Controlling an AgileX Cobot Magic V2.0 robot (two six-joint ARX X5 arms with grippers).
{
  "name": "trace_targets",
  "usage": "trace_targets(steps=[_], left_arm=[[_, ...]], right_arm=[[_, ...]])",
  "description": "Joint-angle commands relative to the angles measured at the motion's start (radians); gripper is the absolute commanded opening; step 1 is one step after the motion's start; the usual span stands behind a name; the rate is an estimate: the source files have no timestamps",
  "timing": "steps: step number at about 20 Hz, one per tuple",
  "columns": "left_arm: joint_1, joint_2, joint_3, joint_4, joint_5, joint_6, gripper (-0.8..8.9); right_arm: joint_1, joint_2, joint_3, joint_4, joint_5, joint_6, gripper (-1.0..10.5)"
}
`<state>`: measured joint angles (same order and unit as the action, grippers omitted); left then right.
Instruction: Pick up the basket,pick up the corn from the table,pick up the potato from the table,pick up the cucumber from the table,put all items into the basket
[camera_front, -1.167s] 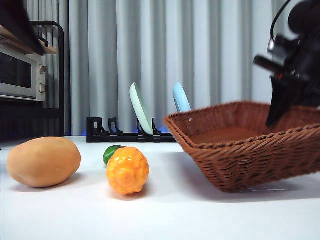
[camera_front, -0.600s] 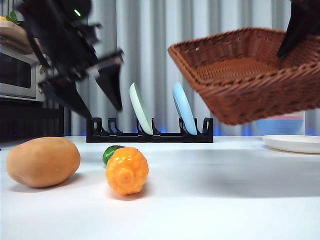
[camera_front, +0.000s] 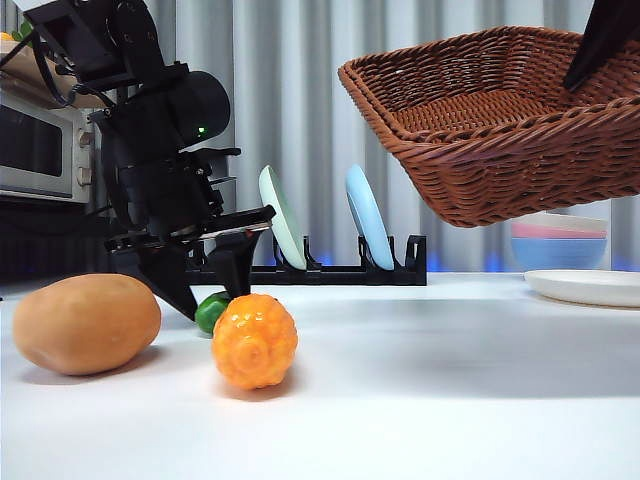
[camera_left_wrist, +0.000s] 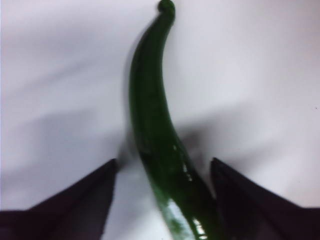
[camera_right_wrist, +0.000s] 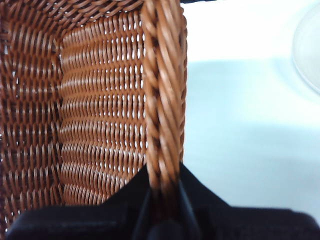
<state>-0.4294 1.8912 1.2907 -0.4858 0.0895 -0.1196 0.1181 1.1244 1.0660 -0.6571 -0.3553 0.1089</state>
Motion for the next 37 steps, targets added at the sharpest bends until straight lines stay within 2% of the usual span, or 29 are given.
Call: trace_targets(steps=[1, 5, 11, 12, 15, 18, 19, 22, 25, 27, 28, 29, 31, 32, 37], left_arm=[[-0.003, 0.019, 0.0, -0.013, 0.02, 0.054, -0.08], [0.016, -0.06, 0.017, -0.035, 0.016, 0.072, -0.08], [0.073, -0.425, 0.06, -0.085, -0.011, 0.037, -0.08], [0.071, -0.485, 0.06, -0.086, -0.007, 0.021, -0.08], [0.021, -0.605, 0.06, -0.096, 0.047, -0.019, -0.08], [-0.099, -0.612, 0.06, -0.104, 0.039, -0.045, -0.08], [-0.136, -0.595, 0.06, -0.104, 0.024, -0.053, -0.07], [-0.245, -0.522, 0.06, -0.101, -0.09, -0.073, -0.08], [-0.301, -0.428, 0.06, -0.098, -0.119, -0.12, -0.08], [-0.324, -0.366, 0.06, -0.095, -0.114, -0.121, 0.01], [-0.333, -0.343, 0.06, -0.095, -0.114, -0.126, 0.27], [-0.339, -0.325, 0.06, -0.097, -0.114, -0.138, 1.55], [-0.346, -0.316, 0.06, -0.092, -0.115, -0.148, 5.46], [-0.35, -0.316, 0.06, -0.08, -0.115, -0.146, 6.09], [-0.348, -0.406, 0.06, -0.09, -0.112, -0.138, 6.06]], right_arm=[[0.0, -0.004, 0.005, 0.017, -0.006, 0.024, -0.1], [0.0, -0.002, 0.005, 0.034, -0.005, 0.025, -0.1], [0.003, 0.05, 0.005, 0.105, -0.006, 0.06, -0.1], [0.004, 0.069, 0.005, 0.104, -0.006, 0.071, -0.1], [0.032, 0.154, 0.005, 0.128, -0.013, 0.168, -0.1], [0.08, 0.233, 0.005, 0.161, -0.019, 0.218, -0.1], [0.104, 0.254, 0.005, 0.174, -0.045, 0.228, -0.1], [0.147, 0.288, 0.005, 0.231, -0.118, 0.276, -0.1], [0.182, 0.288, 0.005, 0.26, -0.117, 0.296, -0.1], [0.185, 0.288, 0.005, 0.26, -0.118, 0.299, -0.1], [0.185, 0.288, 0.005, 0.259, -0.118, 0.299, -0.1], [0.185, 0.288, 0.005, 0.259, -0.118, 0.299, -0.1], [0.185, 0.288, 0.005, 0.259, -0.118, 0.299, -0.1], [0.185, 0.288, 0.005, 0.259, -0.117, 0.298, -0.1], [0.184, 0.288, 0.005, 0.261, -0.114, 0.298, -0.1]])
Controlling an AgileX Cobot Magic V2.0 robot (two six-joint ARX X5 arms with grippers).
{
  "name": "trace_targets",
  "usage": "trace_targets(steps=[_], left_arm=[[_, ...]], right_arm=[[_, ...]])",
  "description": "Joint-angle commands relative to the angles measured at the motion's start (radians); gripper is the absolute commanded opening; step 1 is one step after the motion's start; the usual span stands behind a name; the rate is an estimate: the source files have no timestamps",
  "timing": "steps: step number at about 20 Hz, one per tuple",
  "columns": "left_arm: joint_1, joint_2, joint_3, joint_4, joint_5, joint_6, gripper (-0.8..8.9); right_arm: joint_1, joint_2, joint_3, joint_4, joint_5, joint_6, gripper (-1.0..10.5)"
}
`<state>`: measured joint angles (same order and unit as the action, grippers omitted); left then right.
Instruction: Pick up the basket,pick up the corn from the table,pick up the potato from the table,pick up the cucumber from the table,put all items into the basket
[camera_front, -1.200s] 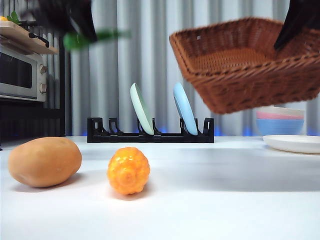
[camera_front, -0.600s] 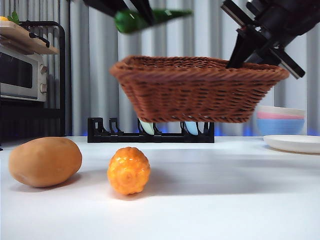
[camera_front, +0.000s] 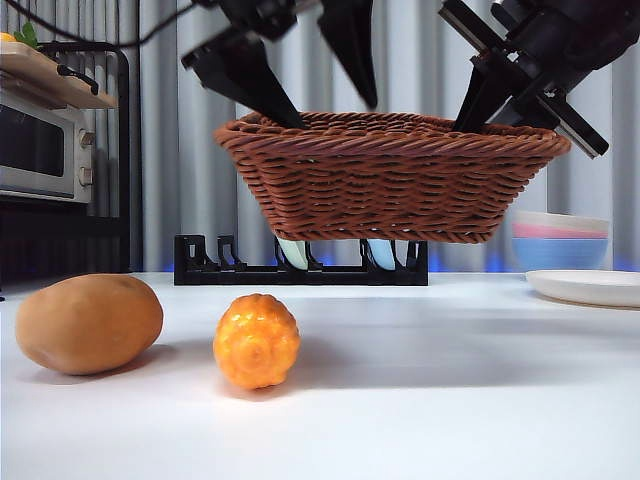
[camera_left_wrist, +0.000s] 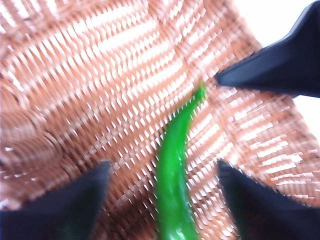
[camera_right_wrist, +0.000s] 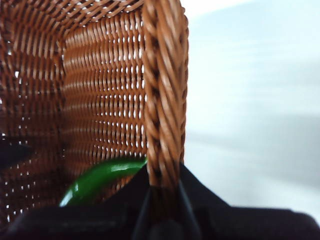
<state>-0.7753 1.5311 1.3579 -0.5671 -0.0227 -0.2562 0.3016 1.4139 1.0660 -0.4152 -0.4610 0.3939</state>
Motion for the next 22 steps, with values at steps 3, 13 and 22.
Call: trace_targets(steps=[3, 13, 22], left_arm=[[-0.002, -0.19, -0.007, -0.102, 0.0, 0.024, 5.96], [-0.002, -0.441, -0.108, -0.576, -0.184, 0.059, 5.94], [0.163, -0.328, -0.356, -0.315, -0.034, 0.146, 5.94]], right_arm=[[-0.006, -0.002, 0.005, 0.025, -0.005, 0.008, -0.1], [-0.021, -0.002, 0.005, 0.049, -0.005, -0.003, -0.1], [-0.033, -0.002, 0.005, 0.038, -0.012, -0.01, -0.1]])
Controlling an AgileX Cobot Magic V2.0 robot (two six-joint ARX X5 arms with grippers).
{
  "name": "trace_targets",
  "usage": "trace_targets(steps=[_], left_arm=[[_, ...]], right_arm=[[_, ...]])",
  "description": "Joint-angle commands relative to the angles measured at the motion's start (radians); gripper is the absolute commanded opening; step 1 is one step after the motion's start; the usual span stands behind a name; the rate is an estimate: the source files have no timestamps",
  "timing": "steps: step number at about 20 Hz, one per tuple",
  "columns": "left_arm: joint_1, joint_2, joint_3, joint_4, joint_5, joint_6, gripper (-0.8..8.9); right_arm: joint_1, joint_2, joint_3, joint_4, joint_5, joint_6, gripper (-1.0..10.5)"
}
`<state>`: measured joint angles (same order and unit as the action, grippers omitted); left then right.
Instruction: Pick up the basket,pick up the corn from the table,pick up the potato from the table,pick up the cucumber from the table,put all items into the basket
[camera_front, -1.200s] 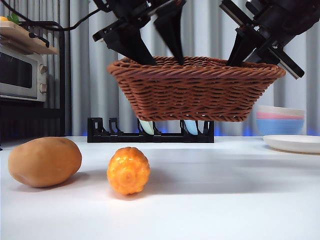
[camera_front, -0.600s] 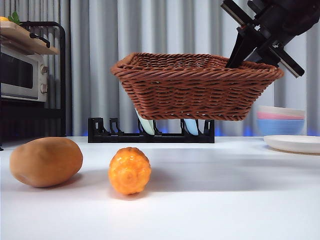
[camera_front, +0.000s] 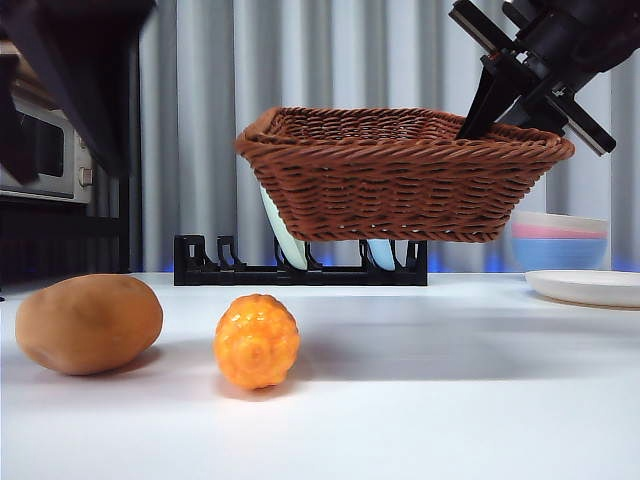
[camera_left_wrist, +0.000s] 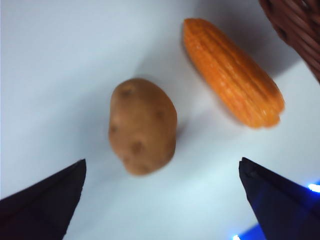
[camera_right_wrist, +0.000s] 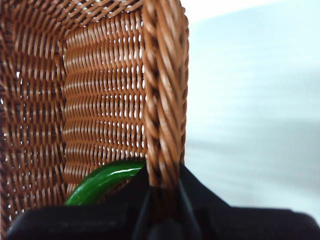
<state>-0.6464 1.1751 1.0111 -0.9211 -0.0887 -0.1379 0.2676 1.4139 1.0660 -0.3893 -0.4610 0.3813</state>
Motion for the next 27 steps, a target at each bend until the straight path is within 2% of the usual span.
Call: trace_targets(steps=[1, 5, 11, 12, 13, 15, 16, 19, 23, 25, 27], left_arm=[[0.057, 0.056, -0.009, 0.061, 0.057, 0.036, 5.94], [0.134, 0.2, -0.009, 0.106, 0.147, 0.089, 5.94], [0.144, 0.381, -0.009, 0.165, 0.142, 0.115, 5.93], [0.144, 0.395, -0.009, 0.164, 0.142, 0.117, 5.62], [0.144, 0.399, -0.009, 0.16, 0.142, 0.117, 4.38], [0.144, 0.399, -0.009, 0.16, 0.141, 0.13, 0.58], [0.145, 0.399, -0.009, 0.16, 0.139, 0.144, -0.06], [0.144, 0.38, -0.009, 0.104, 0.142, 0.172, -0.08], [0.144, 0.193, -0.007, -0.145, 0.148, 0.212, -0.08], [0.144, 0.045, 0.019, -0.292, 0.219, 0.22, -0.08], [0.144, -0.091, 0.076, -0.34, 0.299, 0.22, -0.08]], right_arm=[[0.001, -0.002, 0.005, 0.007, -0.012, 0.002, -0.1], [0.001, -0.002, 0.005, 0.002, -0.011, 0.002, -0.1], [0.001, -0.002, 0.005, 0.003, -0.011, 0.002, -0.1], [0.001, -0.002, 0.005, 0.003, -0.011, 0.002, -0.1], [0.001, -0.002, 0.005, 0.003, -0.011, 0.002, -0.1], [0.001, -0.002, 0.005, 0.003, -0.01, 0.002, -0.1], [0.001, -0.002, 0.005, 0.003, -0.009, 0.002, -0.1], [0.001, -0.002, 0.005, 0.003, -0.009, 0.002, -0.1], [0.001, -0.002, 0.005, 0.006, -0.008, 0.001, -0.1], [0.001, -0.002, 0.005, 0.016, -0.008, -0.003, -0.1], [0.001, -0.002, 0.005, 0.019, -0.008, -0.005, -0.1]])
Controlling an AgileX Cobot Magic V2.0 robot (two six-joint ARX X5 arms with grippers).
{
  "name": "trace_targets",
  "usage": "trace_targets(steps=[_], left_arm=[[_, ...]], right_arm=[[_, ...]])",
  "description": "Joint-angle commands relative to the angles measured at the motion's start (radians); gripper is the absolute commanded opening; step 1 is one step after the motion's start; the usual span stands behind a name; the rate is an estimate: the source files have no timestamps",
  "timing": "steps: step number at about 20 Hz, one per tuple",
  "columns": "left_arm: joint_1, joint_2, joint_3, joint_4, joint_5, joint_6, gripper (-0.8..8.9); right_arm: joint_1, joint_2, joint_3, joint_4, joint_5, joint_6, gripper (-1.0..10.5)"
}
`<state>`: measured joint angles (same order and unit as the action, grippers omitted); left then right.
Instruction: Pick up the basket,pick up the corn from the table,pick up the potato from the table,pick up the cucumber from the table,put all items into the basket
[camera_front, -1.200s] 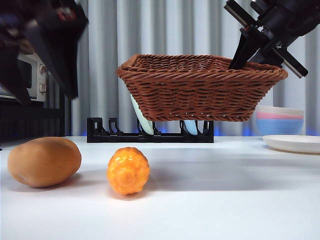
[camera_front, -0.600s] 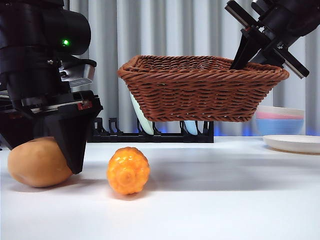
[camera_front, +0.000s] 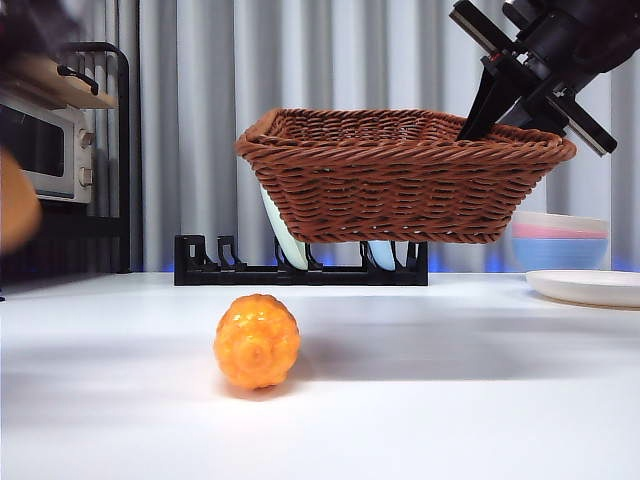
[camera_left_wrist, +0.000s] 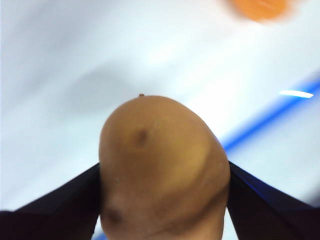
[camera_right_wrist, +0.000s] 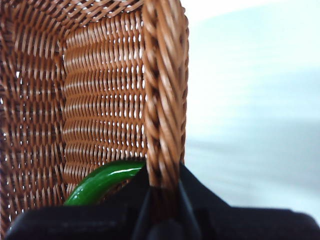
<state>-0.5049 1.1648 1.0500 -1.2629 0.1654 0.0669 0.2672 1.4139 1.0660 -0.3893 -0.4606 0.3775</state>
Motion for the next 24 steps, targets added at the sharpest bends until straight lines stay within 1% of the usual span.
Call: trace_targets(steps=[1, 2, 4, 5, 6, 7, 8, 11, 13, 14, 16, 19, 21, 22, 24], left_arm=[[0.002, -0.135, 0.075, 0.034, 0.071, 0.007, -0.08], [0.002, -0.177, 0.115, 0.098, 0.09, -0.019, -0.08], [0.0, -0.218, 0.185, 0.287, 0.106, -0.106, -0.08], [0.0, -0.219, 0.213, 0.395, 0.106, -0.132, -0.08], [0.0, -0.215, 0.227, 0.48, 0.104, -0.135, -0.08], [0.0, -0.197, 0.23, 0.587, 0.104, -0.154, -0.08], [0.0, -0.179, 0.23, 0.661, 0.1, -0.173, -0.08], [-0.011, -0.061, 0.23, 0.829, 0.098, -0.208, -0.08], [-0.031, 0.028, 0.231, 0.895, 0.096, -0.225, -0.08], [-0.045, 0.077, 0.234, 0.918, 0.085, -0.225, -0.08], [-0.08, 0.172, 0.254, 0.918, 0.023, -0.209, -0.08], [-0.119, 0.318, 0.334, 0.808, -0.035, -0.11, -0.08], [-0.149, 0.396, 0.383, 0.724, -0.095, -0.048, -0.08], [-0.165, 0.423, 0.395, 0.696, -0.126, -0.022, -0.08], [-0.19, 0.45, 0.398, 0.66, -0.173, 0.017, 0.07]], right_arm=[[0.001, -0.002, 0.005, 0.019, -0.009, -0.002, -0.1], [0.001, -0.002, 0.005, 0.019, -0.009, -0.002, -0.1], [0.002, -0.002, 0.005, 0.019, -0.009, -0.002, -0.1], [0.003, -0.002, 0.005, 0.019, -0.009, -0.001, -0.1], [0.003, -0.002, 0.005, 0.019, -0.01, -0.001, -0.1], [0.003, -0.002, 0.005, 0.018, -0.01, -0.001, -0.1], [0.003, -0.002, 0.005, 0.018, -0.01, -0.001, -0.1], [0.009, -0.002, 0.005, 0.017, -0.01, 0.0, -0.1], [0.021, -0.002, 0.005, 0.016, -0.009, -0.001, -0.1], [0.026, -0.002, 0.005, 0.014, -0.007, -0.001, -0.1], [0.045, -0.002, 0.005, 0.014, -0.005, -0.001, -0.1], [0.071, -0.002, 0.005, 0.014, -0.001, -0.001, -0.1], [0.083, -0.002, 0.005, 0.014, 0.007, -0.001, -0.1], [0.089, -0.002, 0.005, 0.014, 0.024, -0.002, -0.1], [0.09, -0.002, 0.005, 0.014, 0.029, -0.001, -0.1]])
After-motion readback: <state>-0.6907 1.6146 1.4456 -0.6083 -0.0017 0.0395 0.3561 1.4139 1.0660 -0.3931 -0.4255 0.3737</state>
